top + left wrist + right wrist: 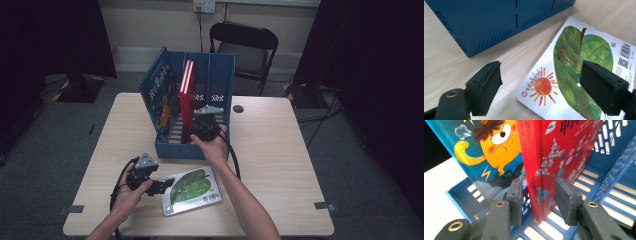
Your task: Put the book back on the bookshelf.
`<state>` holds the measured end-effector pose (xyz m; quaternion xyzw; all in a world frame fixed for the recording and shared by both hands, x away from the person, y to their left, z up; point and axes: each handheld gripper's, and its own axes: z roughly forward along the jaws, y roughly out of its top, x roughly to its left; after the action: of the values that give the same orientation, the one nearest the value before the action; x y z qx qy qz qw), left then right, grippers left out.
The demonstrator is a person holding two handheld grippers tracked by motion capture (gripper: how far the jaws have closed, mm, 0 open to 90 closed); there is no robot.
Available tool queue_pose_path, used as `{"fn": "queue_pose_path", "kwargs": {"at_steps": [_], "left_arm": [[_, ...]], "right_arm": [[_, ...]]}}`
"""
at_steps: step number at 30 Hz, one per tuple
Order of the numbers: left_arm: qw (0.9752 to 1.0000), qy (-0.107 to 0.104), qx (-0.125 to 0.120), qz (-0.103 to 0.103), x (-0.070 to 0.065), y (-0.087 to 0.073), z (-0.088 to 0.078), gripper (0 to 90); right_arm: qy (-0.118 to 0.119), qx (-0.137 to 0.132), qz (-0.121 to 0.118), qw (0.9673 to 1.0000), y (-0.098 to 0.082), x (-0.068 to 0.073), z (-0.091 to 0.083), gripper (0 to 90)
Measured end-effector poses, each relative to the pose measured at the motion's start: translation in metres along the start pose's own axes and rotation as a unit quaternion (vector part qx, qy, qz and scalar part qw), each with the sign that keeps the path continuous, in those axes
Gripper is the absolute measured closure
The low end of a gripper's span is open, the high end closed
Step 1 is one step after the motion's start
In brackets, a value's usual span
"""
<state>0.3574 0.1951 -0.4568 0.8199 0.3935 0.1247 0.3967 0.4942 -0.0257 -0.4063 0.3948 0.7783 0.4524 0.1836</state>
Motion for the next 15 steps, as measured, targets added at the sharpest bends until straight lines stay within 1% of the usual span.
{"fn": "queue_pose_path", "kwargs": {"at_steps": [1,2,3,4,5,6,7,8,10,11,12,13,14,15], "left_arm": [[1.0,0.0,0.0,0.0,0.0,0.0,0.0,17.4],[1.0,0.003,0.0,-0.002,0.0,0.0,0.0,17.6],[1.0,0.003,0.0,-0.002,0.0,0.0,0.0,17.6],[1.0,0.005,0.002,-0.002,0.002,0.0,-0.001,17.7],[1.0,0.008,0.002,-0.002,0.002,0.0,-0.001,17.9],[0.9999,0.009,0.0,-0.008,0.002,0.0,-0.001,18.1],[0.9999,0.009,0.0,-0.008,0.002,0.0,-0.001,18.2],[0.9999,0.013,0.002,-0.007,0.003,-0.001,-0.001,18.2],[0.9998,0.015,0.0,-0.01,0.002,-0.001,-0.002,18.6],[0.9998,0.02,0.004,-0.008,0.003,-0.002,-0.004,18.8],[0.9997,0.023,0.002,-0.01,0.003,-0.003,-0.004,18.9],[0.9996,0.026,0.001,-0.012,0.003,-0.003,-0.004,19.1],[0.9996,0.026,0.001,-0.012,0.003,-0.003,-0.004,19.2],[0.9996,0.021,0.0,-0.02,0.004,-0.005,-0.006,19.2]], "right_arm": [[0.0,0.0,0.0,1.0,0.0,0.0,0.0,59.1],[0.005,-0.001,-0.004,1.0,-0.001,0.0,-0.006,58.2],[0.005,-0.001,-0.004,1.0,-0.001,0.0,-0.006,58.2],[0.012,0.0,-0.012,0.9999,-0.002,-0.001,-0.012,57.8],[0.012,-0.001,-0.016,0.9998,-0.002,-0.001,-0.015,56.0],[0.012,-0.004,-0.019,0.9997,-0.003,-0.001,-0.018,55.4],[0.012,-0.004,-0.019,0.9997,-0.003,-0.001,-0.018,55.4],[0.017,-0.005,-0.019,0.9997,-0.003,-0.001,-0.022,55.3],[0.026,-0.012,-0.028,0.9992,-0.004,-0.002,-0.033,53.7],[0.028,-0.013,-0.034,0.999,-0.005,-0.001,-0.037,52.9],[0.027,-0.014,-0.04,0.9987,-0.006,-0.001,-0.042,52.4],[0.032,-0.014,-0.042,0.9985,-0.006,-0.001,-0.046,52.3],[0.032,-0.014,-0.042,0.9985,-0.006,-0.001,-0.046,52.3],[0.037,-0.013,-0.046,0.9981,-0.009,0.0,-0.055,50.2]]}}
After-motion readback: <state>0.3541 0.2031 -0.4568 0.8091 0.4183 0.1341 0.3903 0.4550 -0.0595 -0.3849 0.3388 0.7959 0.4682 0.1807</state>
